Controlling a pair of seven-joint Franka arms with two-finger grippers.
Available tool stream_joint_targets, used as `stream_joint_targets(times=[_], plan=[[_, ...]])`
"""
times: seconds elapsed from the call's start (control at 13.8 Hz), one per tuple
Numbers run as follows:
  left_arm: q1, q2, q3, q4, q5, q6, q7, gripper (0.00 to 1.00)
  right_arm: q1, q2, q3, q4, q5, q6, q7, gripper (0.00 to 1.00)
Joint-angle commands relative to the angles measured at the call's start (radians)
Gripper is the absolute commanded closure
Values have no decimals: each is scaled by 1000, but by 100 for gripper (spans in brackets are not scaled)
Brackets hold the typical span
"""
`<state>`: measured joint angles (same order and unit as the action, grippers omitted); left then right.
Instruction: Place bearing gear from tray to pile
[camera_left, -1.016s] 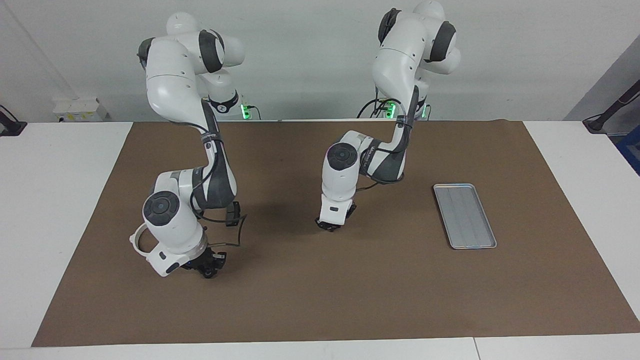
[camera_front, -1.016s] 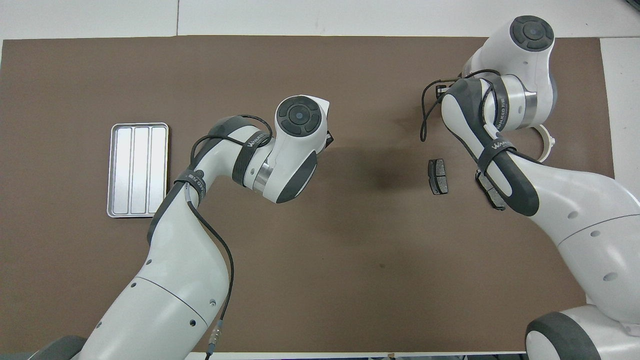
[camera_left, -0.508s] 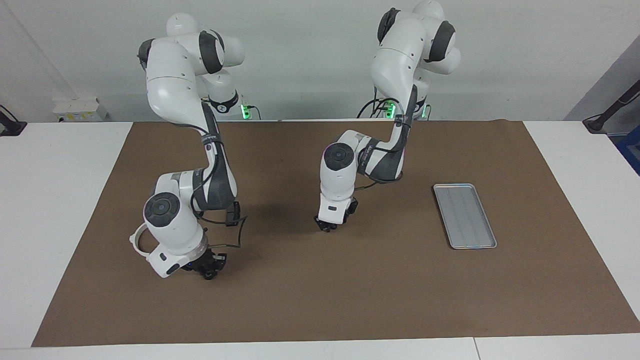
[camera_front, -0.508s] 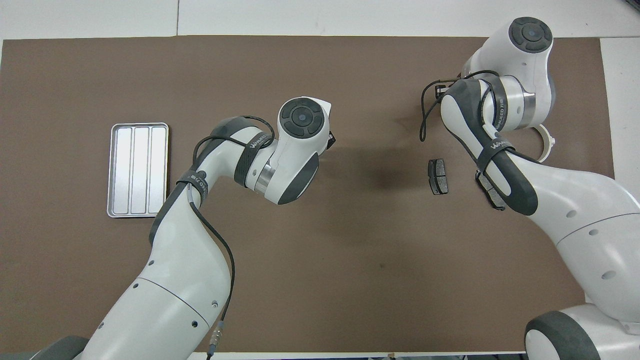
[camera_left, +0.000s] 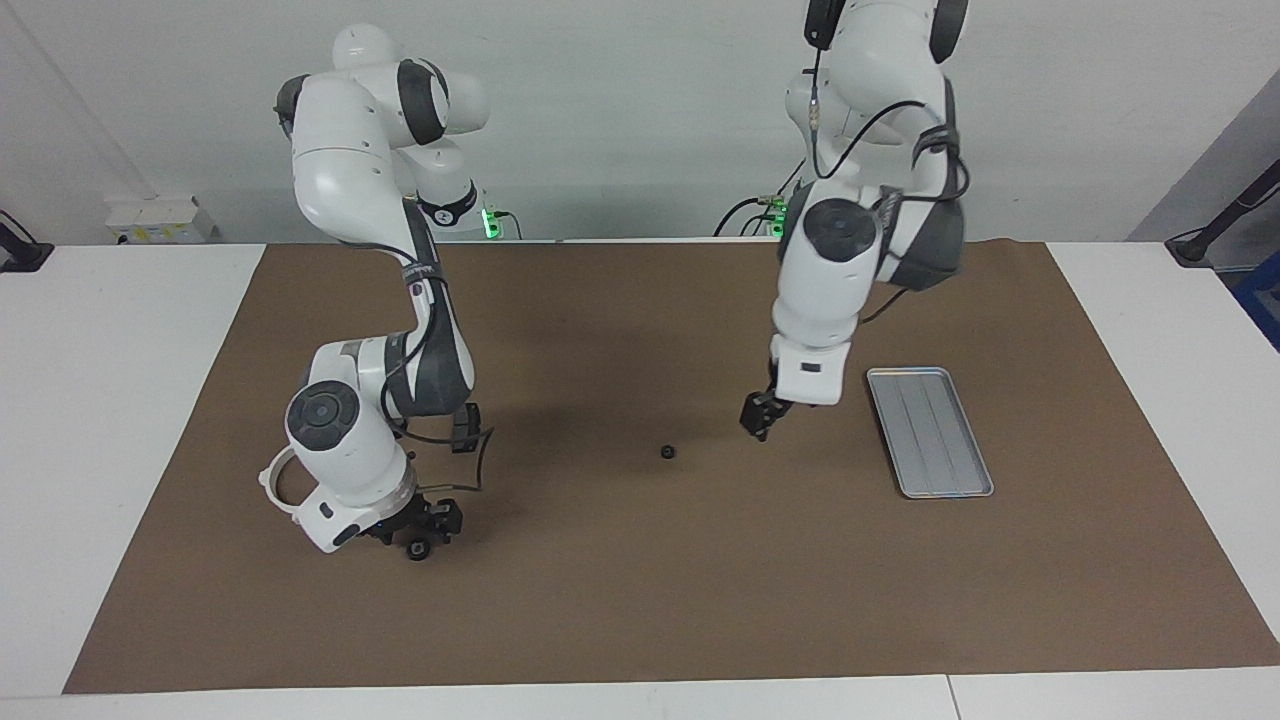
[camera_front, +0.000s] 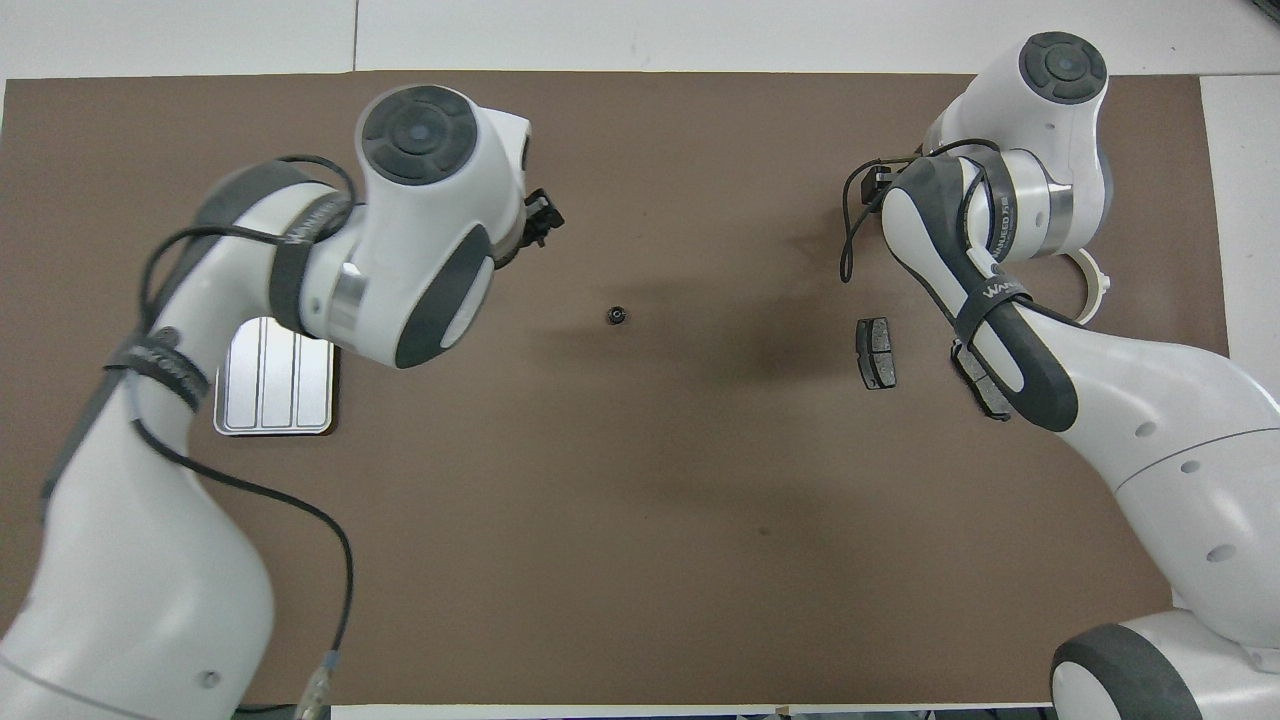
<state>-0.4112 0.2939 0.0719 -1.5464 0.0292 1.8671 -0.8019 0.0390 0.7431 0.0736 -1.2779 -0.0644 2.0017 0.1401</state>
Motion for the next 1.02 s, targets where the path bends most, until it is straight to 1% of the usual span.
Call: stream_joint_targets(times=[0.0, 0.15, 0.44, 0.58, 0.73, 0.94], plan=[[133, -156, -17, -112, 2, -92, 247, 0, 33, -42, 38, 18, 2, -102, 129, 0], [201, -208, -17, -122, -6, -135, 363, 0, 73, -48, 77, 20, -2, -118, 289, 0], [255, -301, -14, -129, -6, -248, 495, 0, 226, -30, 78, 46, -3, -94, 620, 0], [293, -318, -18, -144, -5, -275, 532, 0, 275, -14, 78, 54, -3, -81, 705, 0], [324, -332, -32, -179, -6, -247, 566, 0, 323, -7, 78, 52, -9, -61, 757, 0], [351, -337, -61, -185, -8, -247, 570, 0, 395, 15, 71, 54, -17, -34, 843, 0]])
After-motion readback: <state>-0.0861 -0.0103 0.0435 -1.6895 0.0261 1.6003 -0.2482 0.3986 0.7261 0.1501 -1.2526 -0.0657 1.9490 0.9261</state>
